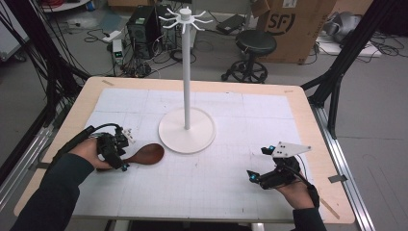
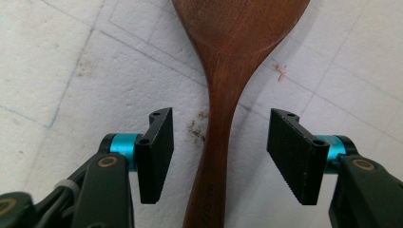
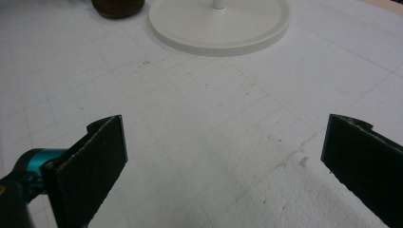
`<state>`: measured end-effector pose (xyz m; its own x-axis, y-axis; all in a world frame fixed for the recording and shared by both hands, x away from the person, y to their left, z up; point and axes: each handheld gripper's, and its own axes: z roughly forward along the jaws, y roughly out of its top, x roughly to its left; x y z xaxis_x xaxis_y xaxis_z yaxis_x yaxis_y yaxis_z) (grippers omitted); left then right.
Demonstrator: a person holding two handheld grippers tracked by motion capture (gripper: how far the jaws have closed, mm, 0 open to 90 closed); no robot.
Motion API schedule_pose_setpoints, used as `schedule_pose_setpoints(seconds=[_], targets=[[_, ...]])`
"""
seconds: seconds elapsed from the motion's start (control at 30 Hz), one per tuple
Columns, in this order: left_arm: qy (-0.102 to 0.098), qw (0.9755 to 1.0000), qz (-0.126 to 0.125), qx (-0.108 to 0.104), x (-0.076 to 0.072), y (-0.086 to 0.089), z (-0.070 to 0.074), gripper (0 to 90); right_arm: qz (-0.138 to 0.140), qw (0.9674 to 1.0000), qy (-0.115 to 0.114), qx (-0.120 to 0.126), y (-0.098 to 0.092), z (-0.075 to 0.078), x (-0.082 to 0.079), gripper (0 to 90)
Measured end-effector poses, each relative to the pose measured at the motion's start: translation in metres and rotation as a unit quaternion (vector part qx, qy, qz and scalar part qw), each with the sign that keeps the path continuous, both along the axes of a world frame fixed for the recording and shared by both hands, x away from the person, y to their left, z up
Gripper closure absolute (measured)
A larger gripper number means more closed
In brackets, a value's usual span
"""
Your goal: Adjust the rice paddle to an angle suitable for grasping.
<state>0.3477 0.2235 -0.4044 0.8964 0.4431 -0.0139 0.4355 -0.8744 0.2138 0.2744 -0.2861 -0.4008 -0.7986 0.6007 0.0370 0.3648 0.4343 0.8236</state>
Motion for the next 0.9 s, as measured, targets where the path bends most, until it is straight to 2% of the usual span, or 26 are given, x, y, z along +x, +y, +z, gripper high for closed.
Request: schedule_pose_setpoints(seconds=[0.07,0.1,0.2,0.4,0.83,0.9], targets=[[0.002,1.0000,-0.003,0.006,0.001,-0.001,0.000,45.4,-0.001,1.0000,0.000,0.000,0.000,0.000,0.000,0.3],[0.001,1.0000,0.005,0.005,0.001,-0.002,-0.001,46.5,-0.001,1.0000,0.000,0.000,0.000,0.000,0.000,0.3],[0.004,0.9997,0.009,0.021,0.002,-0.004,-0.001,49.5,0.001,1.0000,0.001,-0.001,0.001,-0.001,0.001,0.3],[0.003,0.9991,0.013,0.040,0.001,-0.012,-0.002,54.5,0.003,1.0000,0.002,-0.004,0.001,-0.001,0.001,0.3],[0.012,0.9978,0.007,0.065,0.006,-0.019,-0.003,66.6,0.004,1.0000,0.005,-0.005,0.001,-0.002,0.001,0.3],[0.014,0.9978,0.009,0.063,0.006,-0.019,-0.004,67.2,0.004,1.0000,0.004,-0.004,0.001,-0.002,0.001,0.3]])
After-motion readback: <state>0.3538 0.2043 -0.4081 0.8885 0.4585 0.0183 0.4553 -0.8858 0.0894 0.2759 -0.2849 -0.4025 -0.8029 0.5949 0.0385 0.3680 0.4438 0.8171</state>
